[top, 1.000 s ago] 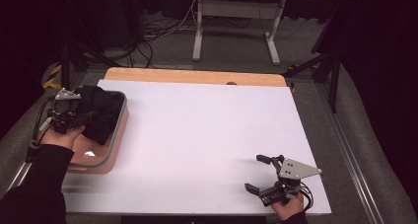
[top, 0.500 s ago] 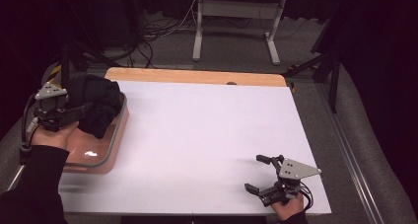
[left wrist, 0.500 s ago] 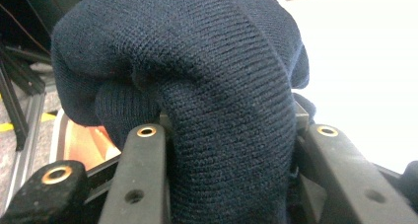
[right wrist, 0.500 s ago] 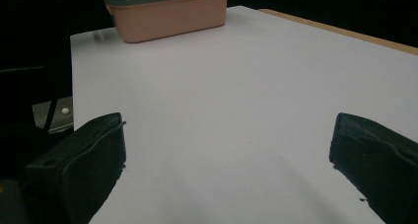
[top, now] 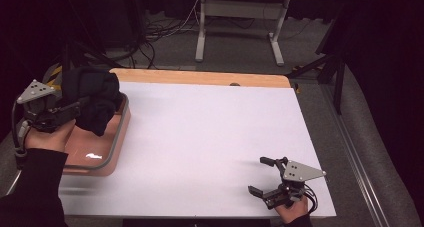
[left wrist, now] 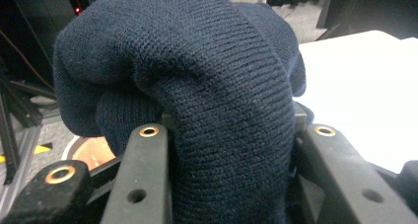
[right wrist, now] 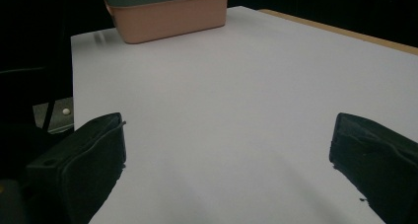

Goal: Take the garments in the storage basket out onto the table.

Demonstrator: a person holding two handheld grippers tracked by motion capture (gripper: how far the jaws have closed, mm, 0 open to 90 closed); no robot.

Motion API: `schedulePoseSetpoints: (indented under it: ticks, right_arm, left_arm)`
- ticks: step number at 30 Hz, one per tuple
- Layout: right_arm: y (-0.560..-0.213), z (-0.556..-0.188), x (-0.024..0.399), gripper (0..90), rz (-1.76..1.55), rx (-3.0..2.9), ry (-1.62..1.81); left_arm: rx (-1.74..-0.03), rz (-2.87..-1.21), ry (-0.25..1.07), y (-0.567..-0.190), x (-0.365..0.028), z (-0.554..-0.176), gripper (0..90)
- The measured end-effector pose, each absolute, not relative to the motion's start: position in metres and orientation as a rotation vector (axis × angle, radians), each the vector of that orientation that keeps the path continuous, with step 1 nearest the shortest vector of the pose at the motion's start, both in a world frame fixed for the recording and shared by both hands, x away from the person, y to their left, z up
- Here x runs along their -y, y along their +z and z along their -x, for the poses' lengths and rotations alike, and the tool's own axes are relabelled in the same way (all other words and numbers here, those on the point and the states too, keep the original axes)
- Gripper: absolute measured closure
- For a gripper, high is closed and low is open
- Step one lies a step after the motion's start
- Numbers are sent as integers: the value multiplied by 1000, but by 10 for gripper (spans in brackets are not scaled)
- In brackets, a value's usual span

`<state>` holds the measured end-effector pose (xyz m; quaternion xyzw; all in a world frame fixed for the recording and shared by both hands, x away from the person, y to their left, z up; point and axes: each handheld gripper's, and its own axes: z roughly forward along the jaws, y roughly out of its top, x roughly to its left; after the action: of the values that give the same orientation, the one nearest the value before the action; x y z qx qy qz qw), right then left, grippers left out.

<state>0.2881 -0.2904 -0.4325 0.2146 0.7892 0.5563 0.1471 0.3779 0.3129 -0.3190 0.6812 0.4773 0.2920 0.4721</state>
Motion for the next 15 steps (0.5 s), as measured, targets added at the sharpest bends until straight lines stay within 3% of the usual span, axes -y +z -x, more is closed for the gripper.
schedulePoseSetpoints:
  ticks: [15]
  right_arm:
    - [-432, -288, 291, 12, -617, -2270, 1605]
  left_arm:
    - [-1073, -1625, 669, -307, -294, -365, 637]
